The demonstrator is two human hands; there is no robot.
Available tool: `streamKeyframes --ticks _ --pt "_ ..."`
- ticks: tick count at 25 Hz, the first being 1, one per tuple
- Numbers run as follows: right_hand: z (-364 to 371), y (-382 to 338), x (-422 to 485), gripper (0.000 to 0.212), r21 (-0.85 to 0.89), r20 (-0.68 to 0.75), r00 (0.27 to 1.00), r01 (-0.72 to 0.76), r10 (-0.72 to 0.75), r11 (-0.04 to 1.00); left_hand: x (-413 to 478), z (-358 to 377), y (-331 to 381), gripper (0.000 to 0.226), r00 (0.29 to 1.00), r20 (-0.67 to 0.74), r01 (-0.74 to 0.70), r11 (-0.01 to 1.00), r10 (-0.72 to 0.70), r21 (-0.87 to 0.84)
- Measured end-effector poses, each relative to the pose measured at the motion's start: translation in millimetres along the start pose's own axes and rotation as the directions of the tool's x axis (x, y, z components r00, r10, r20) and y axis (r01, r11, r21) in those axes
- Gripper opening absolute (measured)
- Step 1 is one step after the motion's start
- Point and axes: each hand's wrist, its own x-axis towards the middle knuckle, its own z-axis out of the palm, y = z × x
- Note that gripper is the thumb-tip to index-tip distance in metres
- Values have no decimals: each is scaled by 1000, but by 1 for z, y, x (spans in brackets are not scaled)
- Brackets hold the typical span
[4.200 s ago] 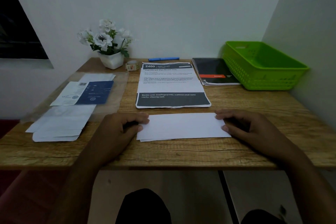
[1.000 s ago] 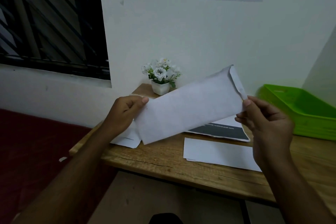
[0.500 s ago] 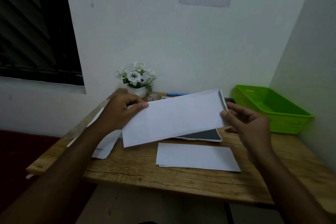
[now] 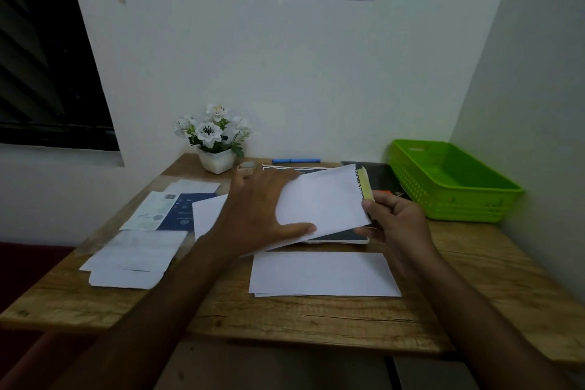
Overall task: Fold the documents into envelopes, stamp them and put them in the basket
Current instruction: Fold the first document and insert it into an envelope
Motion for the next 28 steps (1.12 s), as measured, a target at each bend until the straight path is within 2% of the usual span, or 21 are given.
streamKeyframes --ticks 5,11,15,20,28 --pt "0 11 11 13 82 81 995 -56 49 995 14 22 10 114 996 50 -84 989 79 123" --pt "-2 5 45 23 172 296 949 -166 109 971 41 31 -5 100 977 -68 -185 962 202 201" --pt "2 11 65 23 123 305 950 -113 71 986 54 34 -18 100 968 -25 -235 942 248 240" --pt "-4 28 74 30 79 330 940 -115 83 990 48 45 -23 99 964 -21 -255 942 266 220" --pt "-6 32 72 39 155 389 917 -153 82 976 39 43 -20 97 970 -47 -232 969 237 87"
